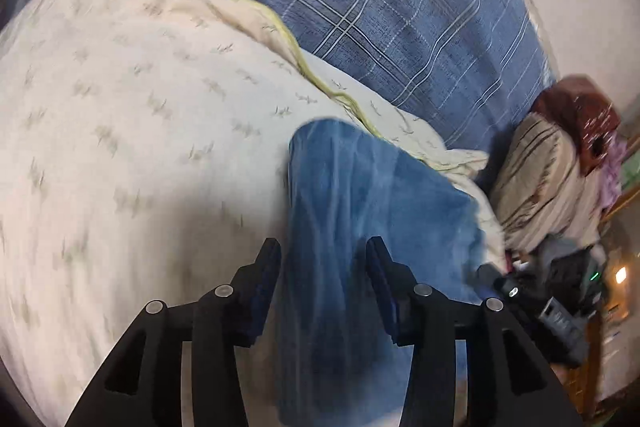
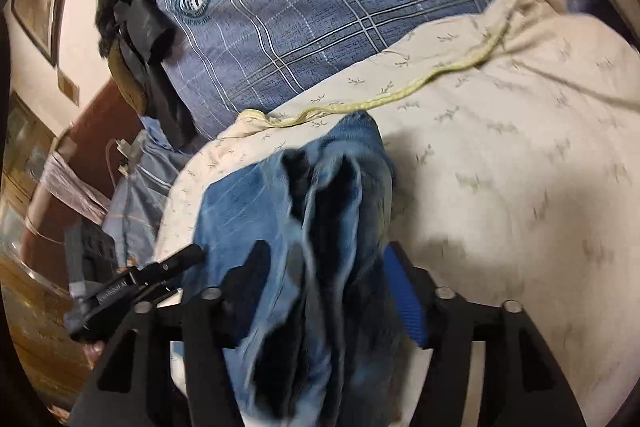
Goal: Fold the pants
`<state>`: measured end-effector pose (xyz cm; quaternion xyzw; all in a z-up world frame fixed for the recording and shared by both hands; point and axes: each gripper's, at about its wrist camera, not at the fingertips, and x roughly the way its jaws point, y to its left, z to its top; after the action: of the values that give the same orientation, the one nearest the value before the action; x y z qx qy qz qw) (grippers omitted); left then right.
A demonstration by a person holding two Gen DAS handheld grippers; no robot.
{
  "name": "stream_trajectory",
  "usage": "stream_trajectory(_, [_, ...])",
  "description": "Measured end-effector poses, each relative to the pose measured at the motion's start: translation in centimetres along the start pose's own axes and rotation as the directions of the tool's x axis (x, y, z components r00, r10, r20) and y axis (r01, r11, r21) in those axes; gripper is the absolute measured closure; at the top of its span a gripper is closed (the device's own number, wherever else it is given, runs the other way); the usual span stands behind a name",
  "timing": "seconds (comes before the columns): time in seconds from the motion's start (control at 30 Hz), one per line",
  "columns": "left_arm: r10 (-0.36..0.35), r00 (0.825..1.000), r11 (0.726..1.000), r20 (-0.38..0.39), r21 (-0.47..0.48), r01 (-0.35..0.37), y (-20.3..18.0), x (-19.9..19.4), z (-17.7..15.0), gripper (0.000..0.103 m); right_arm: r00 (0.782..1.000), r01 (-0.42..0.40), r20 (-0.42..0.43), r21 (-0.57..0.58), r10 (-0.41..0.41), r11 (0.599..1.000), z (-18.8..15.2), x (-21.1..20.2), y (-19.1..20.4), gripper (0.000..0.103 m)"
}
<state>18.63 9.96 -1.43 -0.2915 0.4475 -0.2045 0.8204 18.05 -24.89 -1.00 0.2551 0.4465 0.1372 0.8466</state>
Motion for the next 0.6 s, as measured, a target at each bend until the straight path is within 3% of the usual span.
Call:
stream_trajectory(0.07, [-0.033,0.999,0.999,0.013,-0.002,0.033,0.1,-1.3,-1.6,0.054,1.0,-0.007,-0.001,0.032,0.007,0.999,-1.8,-0.7,-0.4,0.038])
stream_trajectory(0.2, [-0.016,0.999,1.0,0.047,0.025,0.014,0.2,-2.2,-4.4,0.054,0.999,-0.043,0.015,0.065,0.042,0.997,-4.3,-1.4,-0.7,0.028])
stream_trajectory(0.27, [-0.023,0.999,0.999,0.047,0.036,0.021,0.0,-2.0,-5.0,0.056,1.0,-0.006,0.008,0.049,0.005,0.999,-4.4,-0.9,-0.5,0.026])
stream_trajectory(0.33, [0.001,0.998,0.995,0.065,0.101,-0.008,-0.7,-2.1,-5.8,0.065,1.0,-0.029,0.006,0.068,0.028,0.997,-4.2,-0.9,-0.8,0.026])
stream_trajectory(0.37, [0.019,0.997,0.99,0.078,0.14,-0.03,-1.1,-2.2,-6.0,0.08,1.0,-0.023,0.005,0.072,0.022,0.997,-4.0,-0.8,-1.0,0.026])
stream_trajectory(0.4, [0.02,0.996,0.986,0.088,0.164,-0.034,-1.4,-2.4,-6.4,0.081,1.0,0.0,0.004,0.075,-0.001,0.997,-4.0,-0.8,-1.2,0.03])
stream_trajectory(0.43, [0.01,0.996,0.986,0.09,0.163,-0.025,-1.5,-2.6,-6.6,0.081,1.0,-0.019,-0.005,0.095,0.019,0.995,-4.0,-0.9,-1.7,0.039])
stream_trajectory(0.47, [0.002,0.996,0.988,0.091,0.151,-0.015,-1.3,-2.8,-6.7,0.08,0.999,-0.049,-0.005,0.114,0.05,0.992,-4.1,-1.1,-2.0,0.041])
stream_trajectory(0.53, [-0.001,0.996,0.994,0.084,0.106,-0.008,-0.6,-3.2,-6.9,0.075,0.996,-0.081,0.034,0.137,0.077,0.987,-4.3,-2.3,-2.0,0.038])
stream_trajectory(0.6, [-0.005,0.996,0.999,0.084,0.05,0.001,0.3,-3.8,-7.2,0.069,0.995,-0.086,0.061,0.129,0.079,0.988,-4.8,-3.2,-1.6,0.026])
